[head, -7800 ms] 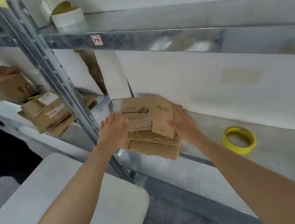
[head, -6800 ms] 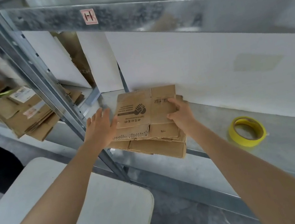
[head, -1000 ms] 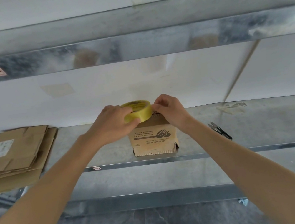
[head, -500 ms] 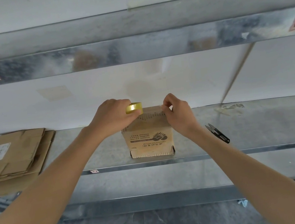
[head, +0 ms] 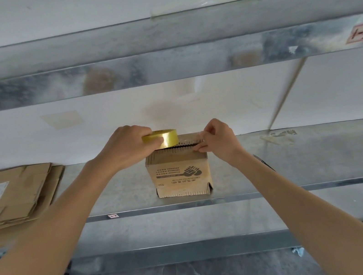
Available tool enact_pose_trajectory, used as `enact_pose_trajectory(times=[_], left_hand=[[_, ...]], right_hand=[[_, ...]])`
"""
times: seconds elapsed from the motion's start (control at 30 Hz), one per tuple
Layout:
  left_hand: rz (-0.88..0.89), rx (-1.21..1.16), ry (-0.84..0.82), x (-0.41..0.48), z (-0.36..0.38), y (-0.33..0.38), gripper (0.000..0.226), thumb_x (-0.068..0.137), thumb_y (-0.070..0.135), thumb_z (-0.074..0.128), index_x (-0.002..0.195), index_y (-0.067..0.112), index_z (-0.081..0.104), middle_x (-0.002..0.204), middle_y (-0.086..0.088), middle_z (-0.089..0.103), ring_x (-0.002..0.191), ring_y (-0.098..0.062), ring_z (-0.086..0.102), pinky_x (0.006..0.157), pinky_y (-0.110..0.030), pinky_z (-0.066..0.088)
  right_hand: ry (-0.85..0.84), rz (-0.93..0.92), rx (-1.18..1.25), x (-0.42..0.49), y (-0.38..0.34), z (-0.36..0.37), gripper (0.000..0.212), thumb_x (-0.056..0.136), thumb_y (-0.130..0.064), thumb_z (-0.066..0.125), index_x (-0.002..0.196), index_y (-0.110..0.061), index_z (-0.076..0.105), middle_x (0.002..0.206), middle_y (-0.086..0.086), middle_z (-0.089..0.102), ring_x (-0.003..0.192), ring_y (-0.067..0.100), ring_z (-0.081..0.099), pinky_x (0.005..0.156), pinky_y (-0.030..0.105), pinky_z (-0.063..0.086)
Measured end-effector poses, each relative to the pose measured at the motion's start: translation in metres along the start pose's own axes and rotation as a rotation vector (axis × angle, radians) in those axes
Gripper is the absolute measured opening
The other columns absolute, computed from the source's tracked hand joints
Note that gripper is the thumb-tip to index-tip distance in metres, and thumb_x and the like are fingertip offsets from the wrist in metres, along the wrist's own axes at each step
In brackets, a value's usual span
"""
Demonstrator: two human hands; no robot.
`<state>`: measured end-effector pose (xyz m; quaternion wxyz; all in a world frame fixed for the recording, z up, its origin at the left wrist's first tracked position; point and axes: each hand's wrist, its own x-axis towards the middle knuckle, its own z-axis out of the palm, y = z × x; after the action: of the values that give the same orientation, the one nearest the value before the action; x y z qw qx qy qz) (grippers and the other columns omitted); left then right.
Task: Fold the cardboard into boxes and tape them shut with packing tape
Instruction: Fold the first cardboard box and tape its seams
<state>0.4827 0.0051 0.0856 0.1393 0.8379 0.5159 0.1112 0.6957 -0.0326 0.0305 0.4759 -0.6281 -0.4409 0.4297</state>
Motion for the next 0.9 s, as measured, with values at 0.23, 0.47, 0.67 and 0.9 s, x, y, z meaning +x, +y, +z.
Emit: enact_pose_trajectory(times=[0.23,0.47,0.67,0.9], left_hand=[[0.028,-0.164,0.081,0.001,-0.004,0.003,0.043,0.090,0.041,0.053,0.061,0.011,0.040,0.059,-0.001,0.040,0.056,-0.016,0.036,0.054,-0.032,0.026],[-0.043,-0.106,0.058,0.012,-0.007,0.005,0.050,0.077,0.055,0.056,0.059,0.013,0.037,0.060,-0.001,0.039,0.057,-0.018,0.036,0.054,-0.031,0.026],[-0.142,-0.353,-0.009,0.010,-0.004,0.009,0.043,0.076,0.056,0.044,0.063,0.015,0.039,0.063,0.001,0.041,0.060,-0.015,0.039,0.058,-0.032,0.026],[-0.133,-0.492,0.004,0.016,0.005,0.010,0.036,0.077,0.050,0.041,0.062,0.017,0.039,0.063,0.002,0.043,0.062,-0.015,0.041,0.063,-0.033,0.028]], right_hand=[[-0.004,-0.001,0.045,0.000,0.005,0.001,0.017,0.095,0.001,0.039,0.081,-0.009,0.040,0.092,0.018,0.064,0.072,0.019,0.071,0.064,0.024,0.058],[0.018,0.045,0.094,-0.003,0.007,-0.003,0.018,0.093,0.003,0.043,0.080,-0.009,0.042,0.086,0.014,0.067,0.065,0.020,0.068,0.067,0.031,0.059],[-0.012,0.168,0.292,-0.005,0.013,-0.014,0.018,0.093,0.008,0.040,0.083,-0.007,0.043,0.085,0.015,0.066,0.064,0.023,0.065,0.065,0.031,0.058],[-0.027,0.222,0.322,-0.005,0.028,-0.019,0.016,0.093,0.004,0.045,0.083,-0.008,0.043,0.088,0.014,0.062,0.065,0.025,0.064,0.071,0.036,0.057]])
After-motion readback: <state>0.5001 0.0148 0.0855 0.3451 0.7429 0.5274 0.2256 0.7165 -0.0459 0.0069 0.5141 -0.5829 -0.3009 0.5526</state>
